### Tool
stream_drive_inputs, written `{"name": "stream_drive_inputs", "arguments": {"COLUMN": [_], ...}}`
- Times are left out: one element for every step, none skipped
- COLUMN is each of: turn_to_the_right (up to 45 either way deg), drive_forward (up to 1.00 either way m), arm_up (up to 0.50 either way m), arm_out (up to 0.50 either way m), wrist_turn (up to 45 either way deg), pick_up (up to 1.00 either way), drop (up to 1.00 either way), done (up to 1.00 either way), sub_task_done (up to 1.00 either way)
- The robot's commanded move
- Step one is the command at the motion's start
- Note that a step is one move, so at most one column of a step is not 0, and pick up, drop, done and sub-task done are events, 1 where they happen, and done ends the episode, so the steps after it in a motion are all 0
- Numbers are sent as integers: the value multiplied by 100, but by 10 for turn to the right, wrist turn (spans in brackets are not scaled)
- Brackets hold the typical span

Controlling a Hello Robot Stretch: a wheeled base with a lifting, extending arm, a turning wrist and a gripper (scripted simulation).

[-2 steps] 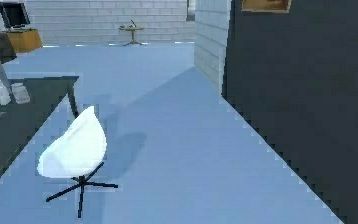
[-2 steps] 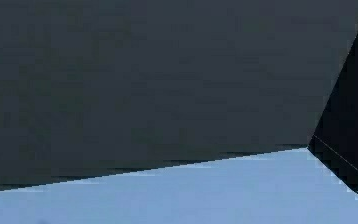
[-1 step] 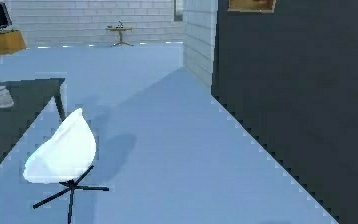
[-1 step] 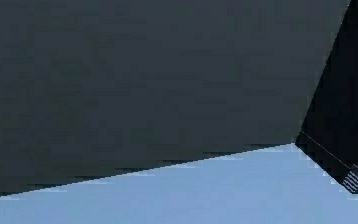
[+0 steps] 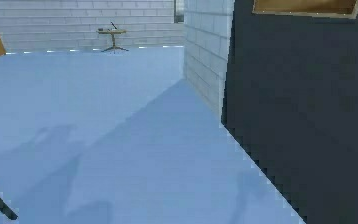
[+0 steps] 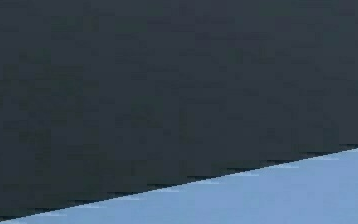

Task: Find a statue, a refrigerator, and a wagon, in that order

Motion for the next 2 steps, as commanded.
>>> {"name": "stream_drive_inputs", "arguments": {"turn_to_the_right": [90,0], "drive_forward": [0,10], "arm_up": [0,0], "arm_out": [0,0], "wrist_turn": [0,0], "pick_up": [0,0], "drop": [0,0], "done": [0,0], "sub_task_done": [0,0]}}
